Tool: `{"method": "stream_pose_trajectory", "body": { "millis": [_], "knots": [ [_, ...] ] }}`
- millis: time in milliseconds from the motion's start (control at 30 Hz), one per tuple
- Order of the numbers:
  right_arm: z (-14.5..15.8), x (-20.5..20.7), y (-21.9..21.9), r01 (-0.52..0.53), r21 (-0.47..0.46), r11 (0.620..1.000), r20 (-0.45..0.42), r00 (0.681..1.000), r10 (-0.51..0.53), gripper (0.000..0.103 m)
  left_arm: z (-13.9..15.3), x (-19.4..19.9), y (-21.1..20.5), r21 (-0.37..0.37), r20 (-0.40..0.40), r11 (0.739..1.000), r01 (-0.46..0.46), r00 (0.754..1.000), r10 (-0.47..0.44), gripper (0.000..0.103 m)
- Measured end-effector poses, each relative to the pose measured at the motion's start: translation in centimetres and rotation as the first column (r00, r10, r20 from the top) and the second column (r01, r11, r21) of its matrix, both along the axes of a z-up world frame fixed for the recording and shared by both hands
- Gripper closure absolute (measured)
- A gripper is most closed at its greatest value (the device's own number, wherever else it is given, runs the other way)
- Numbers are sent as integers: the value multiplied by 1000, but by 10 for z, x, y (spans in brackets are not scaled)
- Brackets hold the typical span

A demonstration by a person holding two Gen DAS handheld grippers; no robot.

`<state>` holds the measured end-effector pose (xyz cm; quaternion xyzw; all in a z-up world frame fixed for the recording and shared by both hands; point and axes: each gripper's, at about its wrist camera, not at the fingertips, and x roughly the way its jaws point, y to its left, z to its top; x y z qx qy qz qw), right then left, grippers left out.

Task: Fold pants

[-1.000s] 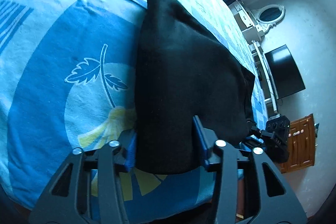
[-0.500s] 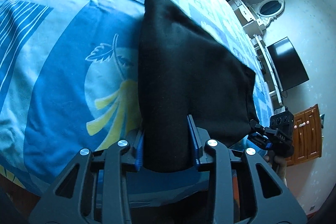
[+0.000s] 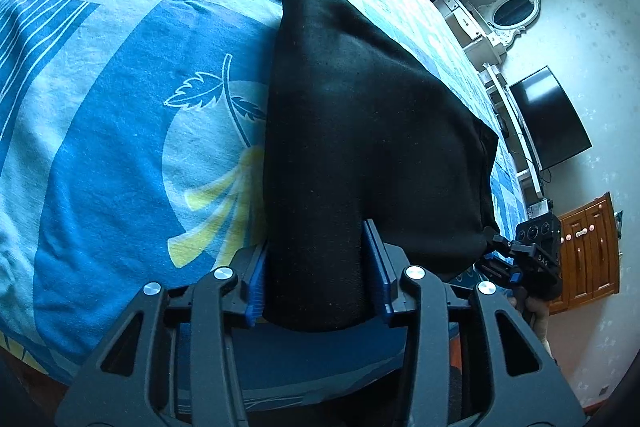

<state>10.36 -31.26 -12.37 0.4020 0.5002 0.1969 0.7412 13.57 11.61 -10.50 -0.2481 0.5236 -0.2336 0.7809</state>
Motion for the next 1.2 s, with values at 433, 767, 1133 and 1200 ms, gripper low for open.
{"method": "stream_pose_trajectory", "body": {
  "millis": [433,767,1133,1200],
  "knots": [
    [7,-21,-9,35,30,999,-4,999,-35,53,15,-18,-3,152,84,987,-60,995,47,27],
    [22,-44,-12,57,-58,997,-31,998,-59,36,43,-56,-10,297,182,948,-111,982,58,18],
    [45,-57,16,52,-293,955,-12,998,-58,26,80,-98,-23,381,311,904,-195,948,73,11],
    [51,-61,22,52,-380,923,4,998,-55,26,84,-103,-25,392,325,898,-198,943,66,10]
  ]
}}
